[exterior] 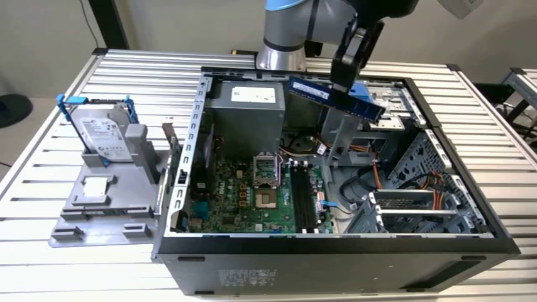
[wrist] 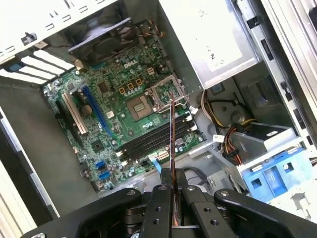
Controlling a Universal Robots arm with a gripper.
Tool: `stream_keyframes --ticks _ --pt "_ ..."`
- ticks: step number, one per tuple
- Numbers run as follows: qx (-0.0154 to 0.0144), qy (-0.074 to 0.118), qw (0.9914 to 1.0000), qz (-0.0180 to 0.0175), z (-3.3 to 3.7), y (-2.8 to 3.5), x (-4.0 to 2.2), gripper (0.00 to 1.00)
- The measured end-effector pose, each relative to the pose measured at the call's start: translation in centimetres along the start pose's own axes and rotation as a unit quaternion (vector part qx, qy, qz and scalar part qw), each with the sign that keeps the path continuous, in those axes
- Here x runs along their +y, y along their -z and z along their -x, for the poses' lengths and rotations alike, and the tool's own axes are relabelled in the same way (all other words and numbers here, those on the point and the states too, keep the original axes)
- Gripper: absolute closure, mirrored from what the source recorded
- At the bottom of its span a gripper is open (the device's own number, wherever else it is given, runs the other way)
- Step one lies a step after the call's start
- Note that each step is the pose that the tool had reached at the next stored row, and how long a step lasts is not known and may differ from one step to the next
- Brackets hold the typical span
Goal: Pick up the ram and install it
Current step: 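Insert the ram into the slot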
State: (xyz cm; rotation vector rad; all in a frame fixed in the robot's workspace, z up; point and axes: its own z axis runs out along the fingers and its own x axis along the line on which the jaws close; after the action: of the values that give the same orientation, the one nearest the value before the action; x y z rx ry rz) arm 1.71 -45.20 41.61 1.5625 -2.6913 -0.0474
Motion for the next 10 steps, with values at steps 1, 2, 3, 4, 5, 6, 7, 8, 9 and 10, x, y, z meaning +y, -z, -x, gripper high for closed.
stream_keyframes --ticks 1,2,3,4,5,6,7,8,9,10 --pt "-0.0004 -0.009 0.99996 0.0001 0.0 0.0 0.0 1.0" --pt "-0.0007 -0.018 0.99984 0.0002 0.0 0.0 0.0 1.0" --pt "-0.001 -0.026 0.99966 0.0003 0.0 0.0 0.0 1.0" --pt "-0.0014 -0.036 0.99937 0.0003 0.0 0.0 0.0 1.0" --pt "-0.0018 -0.044 0.99902 0.0004 0.0 0.0 0.0 1.0" --pt "-0.0022 -0.053 0.9986 0.0005 0.0 0.0 0.0 1.0" --pt "-0.0025 -0.061 0.99811 0.0006 0.0 0.0 0.0 1.0" --pt "-0.0029 -0.07 0.99754 0.0007 0.0 0.0 0.0 1.0" --pt "-0.0032 -0.079 0.99687 0.0008 0.0 0.0 0.0 1.0" --pt "-0.0036 -0.087 0.99616 0.0009 0.0 0.0 0.0 1.0"
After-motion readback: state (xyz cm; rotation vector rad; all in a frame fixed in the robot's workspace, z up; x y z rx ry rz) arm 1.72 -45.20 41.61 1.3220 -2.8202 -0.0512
